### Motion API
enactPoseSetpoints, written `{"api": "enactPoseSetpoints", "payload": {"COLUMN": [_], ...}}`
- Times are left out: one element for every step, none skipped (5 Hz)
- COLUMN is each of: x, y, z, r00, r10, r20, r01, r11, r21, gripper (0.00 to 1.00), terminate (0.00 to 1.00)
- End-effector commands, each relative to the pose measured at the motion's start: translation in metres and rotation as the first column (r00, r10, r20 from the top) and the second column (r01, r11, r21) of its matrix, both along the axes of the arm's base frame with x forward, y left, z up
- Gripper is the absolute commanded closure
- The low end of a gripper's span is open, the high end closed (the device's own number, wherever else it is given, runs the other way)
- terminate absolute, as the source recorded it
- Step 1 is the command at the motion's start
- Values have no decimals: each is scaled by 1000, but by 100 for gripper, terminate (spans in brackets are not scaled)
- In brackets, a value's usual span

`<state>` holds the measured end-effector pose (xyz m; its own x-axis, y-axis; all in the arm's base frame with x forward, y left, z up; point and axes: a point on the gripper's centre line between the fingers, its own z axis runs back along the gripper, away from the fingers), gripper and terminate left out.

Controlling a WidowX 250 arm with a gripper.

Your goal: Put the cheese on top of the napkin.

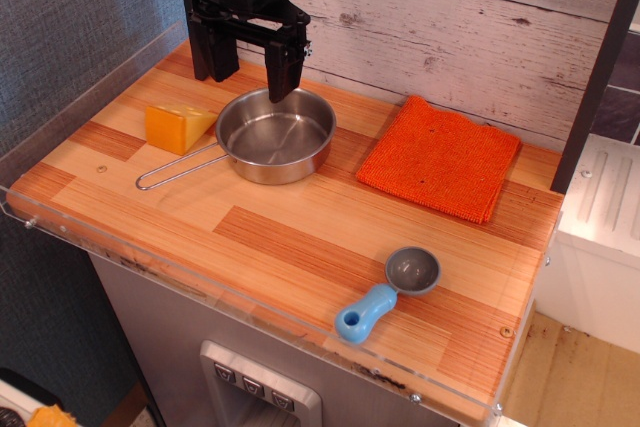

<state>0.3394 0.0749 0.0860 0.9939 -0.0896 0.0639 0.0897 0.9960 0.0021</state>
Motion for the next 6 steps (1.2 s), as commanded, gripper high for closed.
{"api": "enactPoseSetpoints", "payload": {"x": [0, -17, -32, -35, -39, -45], "y": [0, -29, -49, -27, 12, 42], "z": [0, 0, 3, 9, 10, 9], "r00": [1000, 997, 995, 998, 997, 990], "r10": [0, -70, -95, -27, 66, 140], "r20": [0, 30, 42, 48, 31, 29], "r01": [0, 70, 95, 27, -67, -142], "r11": [1000, 998, 995, 1000, 996, 987], "r21": [0, 2, 1, 8, 51, 71], "gripper": [0, 0, 0, 0, 0, 0], "terminate": [0, 0, 0, 0, 0, 0]}}
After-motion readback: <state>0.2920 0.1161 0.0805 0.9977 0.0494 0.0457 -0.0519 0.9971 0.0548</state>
